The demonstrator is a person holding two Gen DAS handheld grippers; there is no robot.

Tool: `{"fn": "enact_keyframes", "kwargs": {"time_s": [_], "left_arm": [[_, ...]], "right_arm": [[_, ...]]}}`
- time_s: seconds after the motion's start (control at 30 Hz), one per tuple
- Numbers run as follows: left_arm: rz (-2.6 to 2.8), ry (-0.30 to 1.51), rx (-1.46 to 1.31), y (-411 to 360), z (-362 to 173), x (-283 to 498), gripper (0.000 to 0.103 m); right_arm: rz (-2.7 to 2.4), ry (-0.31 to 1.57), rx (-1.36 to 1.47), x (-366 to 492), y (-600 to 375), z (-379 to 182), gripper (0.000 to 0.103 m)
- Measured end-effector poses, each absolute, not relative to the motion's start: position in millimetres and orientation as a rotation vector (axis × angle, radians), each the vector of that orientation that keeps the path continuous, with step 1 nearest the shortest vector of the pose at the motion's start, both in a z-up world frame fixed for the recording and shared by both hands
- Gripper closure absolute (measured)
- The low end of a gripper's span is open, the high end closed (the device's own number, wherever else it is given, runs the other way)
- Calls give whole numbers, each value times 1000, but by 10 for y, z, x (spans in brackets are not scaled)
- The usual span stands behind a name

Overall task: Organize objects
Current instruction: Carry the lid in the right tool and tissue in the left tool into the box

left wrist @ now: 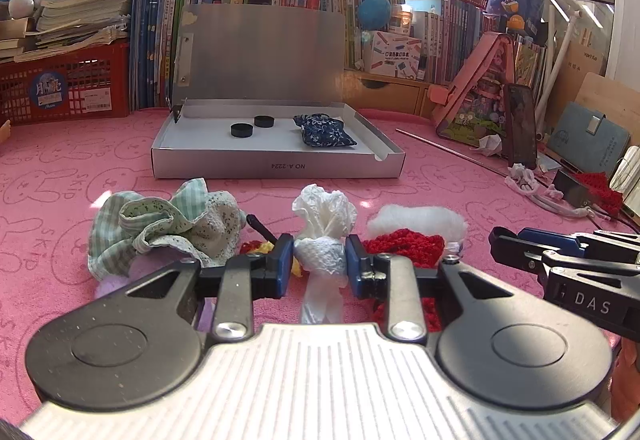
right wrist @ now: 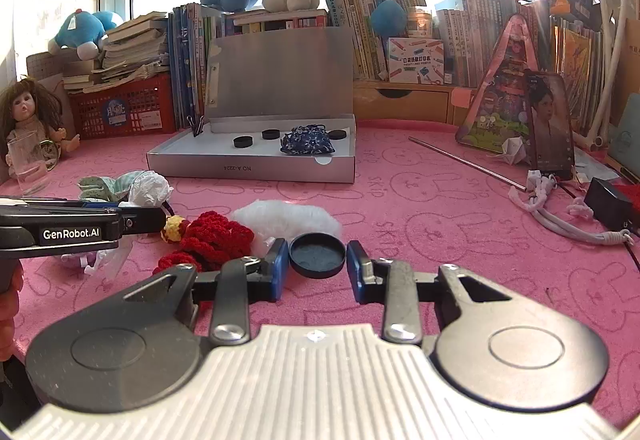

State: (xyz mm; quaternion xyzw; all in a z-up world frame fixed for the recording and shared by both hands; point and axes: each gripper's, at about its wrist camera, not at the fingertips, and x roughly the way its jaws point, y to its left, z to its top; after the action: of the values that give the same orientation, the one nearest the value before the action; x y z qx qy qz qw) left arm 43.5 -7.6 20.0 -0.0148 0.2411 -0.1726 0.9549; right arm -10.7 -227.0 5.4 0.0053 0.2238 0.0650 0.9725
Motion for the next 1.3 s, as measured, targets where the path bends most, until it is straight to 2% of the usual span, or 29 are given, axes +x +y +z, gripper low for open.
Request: {"fn": "enact_keyframes", "kwargs": {"time_s": [0.67,1.3], "left_arm": [[-371,482,-19,-130,399,738,70],[-348,509,-63,-137,710,1508,70]], "right_arm": [[128,435,36,238,-2271,258,67],[146,449,153,1003,-2311,540,67]]}}
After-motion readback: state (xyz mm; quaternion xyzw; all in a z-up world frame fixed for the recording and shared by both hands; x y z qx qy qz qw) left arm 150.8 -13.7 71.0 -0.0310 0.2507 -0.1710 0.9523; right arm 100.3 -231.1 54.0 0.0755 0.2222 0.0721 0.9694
